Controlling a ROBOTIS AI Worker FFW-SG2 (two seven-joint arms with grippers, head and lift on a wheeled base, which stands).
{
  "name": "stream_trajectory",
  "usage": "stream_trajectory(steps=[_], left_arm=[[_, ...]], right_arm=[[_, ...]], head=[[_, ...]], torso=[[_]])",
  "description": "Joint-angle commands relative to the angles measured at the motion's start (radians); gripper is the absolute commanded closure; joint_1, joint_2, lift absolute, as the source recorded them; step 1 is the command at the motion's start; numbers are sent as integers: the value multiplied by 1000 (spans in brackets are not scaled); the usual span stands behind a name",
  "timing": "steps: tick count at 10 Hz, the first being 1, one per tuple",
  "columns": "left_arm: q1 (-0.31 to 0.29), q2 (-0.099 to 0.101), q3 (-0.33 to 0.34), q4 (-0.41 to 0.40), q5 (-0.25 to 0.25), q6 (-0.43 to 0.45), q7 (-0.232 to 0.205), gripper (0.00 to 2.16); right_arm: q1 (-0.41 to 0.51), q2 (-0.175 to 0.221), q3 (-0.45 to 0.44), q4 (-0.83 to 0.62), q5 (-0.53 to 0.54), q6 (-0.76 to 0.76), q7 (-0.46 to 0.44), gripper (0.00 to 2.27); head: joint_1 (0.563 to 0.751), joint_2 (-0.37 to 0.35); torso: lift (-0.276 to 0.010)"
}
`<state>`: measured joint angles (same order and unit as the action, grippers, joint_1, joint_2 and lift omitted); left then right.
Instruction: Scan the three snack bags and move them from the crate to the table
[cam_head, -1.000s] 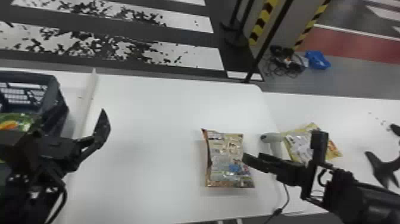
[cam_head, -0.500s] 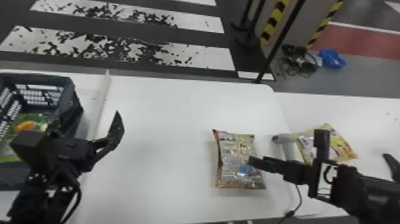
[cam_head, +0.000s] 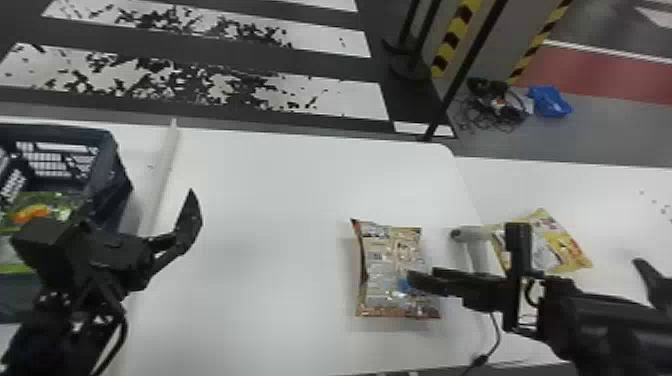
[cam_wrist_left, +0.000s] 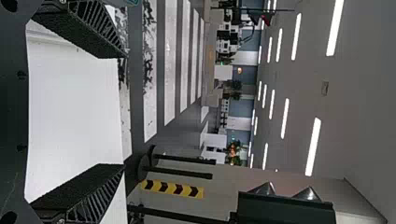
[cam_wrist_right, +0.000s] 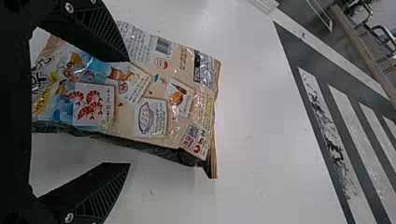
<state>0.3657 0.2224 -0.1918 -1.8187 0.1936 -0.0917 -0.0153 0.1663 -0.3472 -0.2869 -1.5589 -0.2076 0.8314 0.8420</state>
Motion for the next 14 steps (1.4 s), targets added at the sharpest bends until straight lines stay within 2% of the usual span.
stream_trajectory(steps=[1,2,3,4,7,10,12,13,14], left_arm=[[-4,0,-2,1,0,11,0,26],[-5,0,-5,2,-2,11,0,26],[-8,-2,-5,7,-2,11,0,26],[-10,-2,-5,10,-2,11,0,26],[-10,0,-2,12,0,11,3,26],[-25,-3,-5,30,6,11,3,26],[-22,9,9,15,6,17,3,26],[-21,14,18,13,7,36,3,26],[-14,15,20,10,7,36,3,26]], right_arm=[[-21,-1,41,45,20,-44,3,157],[-31,-1,63,62,43,-59,23,839],[-33,-1,74,62,40,-59,28,2152],[-22,-1,74,48,37,-68,35,2162],[110,19,34,-208,-33,-41,17,2162],[134,96,-44,-299,-159,-56,-6,2162],[75,114,-127,-259,-285,-182,-121,2162],[9,119,-161,-175,-315,-268,-204,2162],[-47,117,-173,-67,-328,-424,-311,2162]], head=[[695,-230],[695,-221],[695,-216],[695,-206],[695,-178],[695,-147],[695,-143],[695,-167],[695,-185]], torso=[[-62],[-62],[-62],[-62],[-62],[-62],[-62],[-62],[-62]])
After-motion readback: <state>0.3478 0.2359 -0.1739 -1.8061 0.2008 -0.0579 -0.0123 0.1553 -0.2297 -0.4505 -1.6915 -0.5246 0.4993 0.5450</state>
